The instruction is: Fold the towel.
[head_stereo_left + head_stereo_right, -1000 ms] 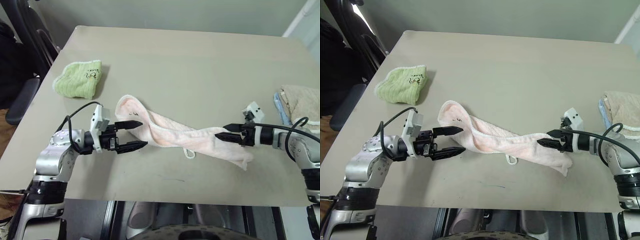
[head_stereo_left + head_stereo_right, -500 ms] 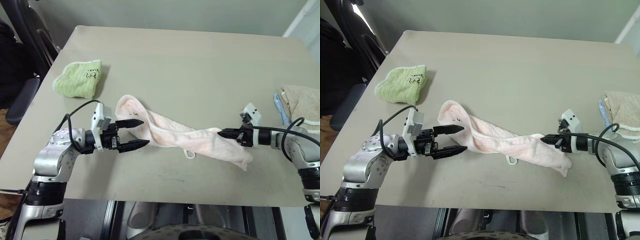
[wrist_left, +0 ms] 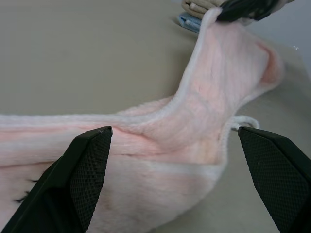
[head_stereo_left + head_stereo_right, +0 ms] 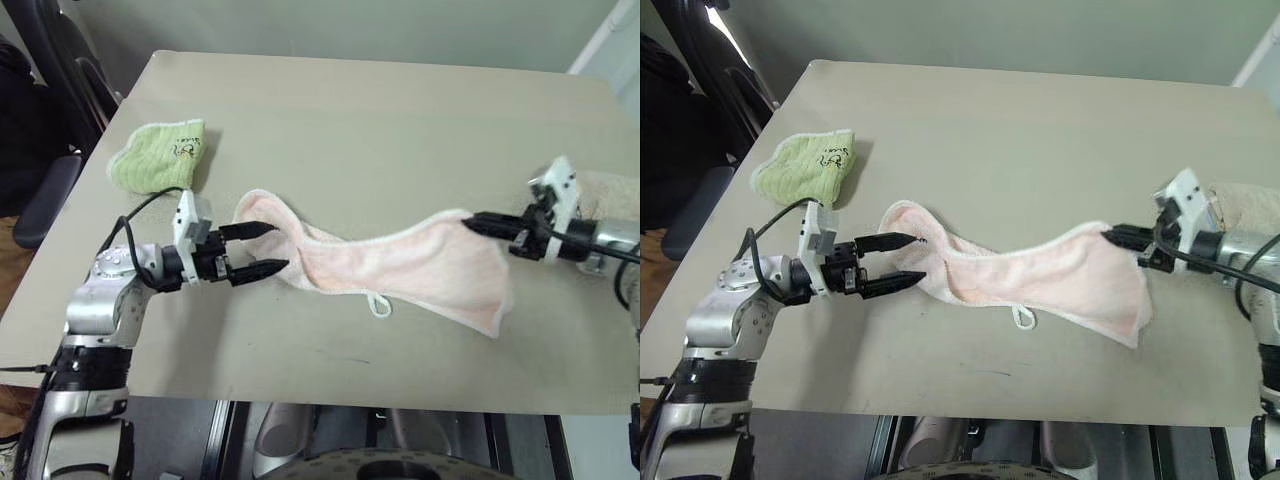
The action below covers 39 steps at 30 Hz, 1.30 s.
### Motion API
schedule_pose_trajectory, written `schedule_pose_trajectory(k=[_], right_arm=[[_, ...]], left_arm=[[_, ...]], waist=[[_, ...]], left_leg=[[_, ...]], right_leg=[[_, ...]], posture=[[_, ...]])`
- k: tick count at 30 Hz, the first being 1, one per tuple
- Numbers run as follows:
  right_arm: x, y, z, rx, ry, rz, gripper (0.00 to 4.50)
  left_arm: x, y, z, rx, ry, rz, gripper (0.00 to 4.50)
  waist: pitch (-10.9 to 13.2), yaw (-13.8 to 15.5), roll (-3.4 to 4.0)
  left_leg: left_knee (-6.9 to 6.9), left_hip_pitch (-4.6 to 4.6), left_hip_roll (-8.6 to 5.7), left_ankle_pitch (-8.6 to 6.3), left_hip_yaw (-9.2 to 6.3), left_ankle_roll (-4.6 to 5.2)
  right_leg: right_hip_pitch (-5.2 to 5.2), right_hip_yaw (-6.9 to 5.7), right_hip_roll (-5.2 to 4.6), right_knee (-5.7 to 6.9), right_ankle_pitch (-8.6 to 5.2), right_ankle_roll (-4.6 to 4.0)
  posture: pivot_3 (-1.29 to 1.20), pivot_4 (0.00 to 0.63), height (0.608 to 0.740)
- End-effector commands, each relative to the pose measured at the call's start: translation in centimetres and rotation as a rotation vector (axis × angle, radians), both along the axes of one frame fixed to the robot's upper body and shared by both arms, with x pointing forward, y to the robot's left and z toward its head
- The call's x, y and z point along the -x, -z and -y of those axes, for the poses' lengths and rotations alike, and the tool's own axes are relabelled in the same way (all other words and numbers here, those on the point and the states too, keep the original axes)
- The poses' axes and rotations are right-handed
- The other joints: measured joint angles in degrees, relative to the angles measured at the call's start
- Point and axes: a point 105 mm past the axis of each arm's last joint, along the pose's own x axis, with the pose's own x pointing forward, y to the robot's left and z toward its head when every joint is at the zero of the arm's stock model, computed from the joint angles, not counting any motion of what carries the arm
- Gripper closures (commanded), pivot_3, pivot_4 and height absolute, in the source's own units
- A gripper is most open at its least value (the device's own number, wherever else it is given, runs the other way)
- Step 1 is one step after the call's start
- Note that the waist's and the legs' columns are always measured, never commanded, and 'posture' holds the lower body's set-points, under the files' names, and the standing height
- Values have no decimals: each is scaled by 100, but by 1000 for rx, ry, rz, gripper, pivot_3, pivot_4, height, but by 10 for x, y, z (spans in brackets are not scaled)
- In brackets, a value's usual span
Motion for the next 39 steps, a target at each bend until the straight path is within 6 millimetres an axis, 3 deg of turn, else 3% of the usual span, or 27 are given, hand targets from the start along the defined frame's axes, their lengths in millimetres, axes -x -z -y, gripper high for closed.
schedule_pose_trajectory(k=[1,9,22,27,39], right_arm=[[6,-33,0,-2,1,111,4491],[18,-60,-9,16,-34,210,4491],[40,-85,-24,47,-116,314,4491],[46,-90,-24,56,-114,323,4491],[57,-93,-24,74,-110,327,4491]], left_arm=[[-17,-13,-17,-6,-88,98,0],[-57,-27,-50,-65,-232,211,0],[-100,-23,-30,-183,-200,181,0],[-99,-20,-22,-265,-116,152,0],[-99,-16,-30,-343,-103,27,0]], waist=[[0,1,0],[1,15,1],[1,61,0],[1,60,0],[1,62,0]], left_leg=[[0,0,0,1,0,0],[0,-3,-1,13,0,7],[5,-22,-7,28,1,-11],[4,-30,-8,26,2,-10],[9,-63,-9,29,6,-3]], right_leg=[[0,0,0,0,0,0],[-2,0,0,-1,0,2],[-9,2,-1,-12,24,65],[-16,2,-2,-13,21,75],[-42,4,-1,-13,15,94]], posture=[[0,150,733],[0,150,733],[0,150,733],[0,150,733],[0,150,733]])
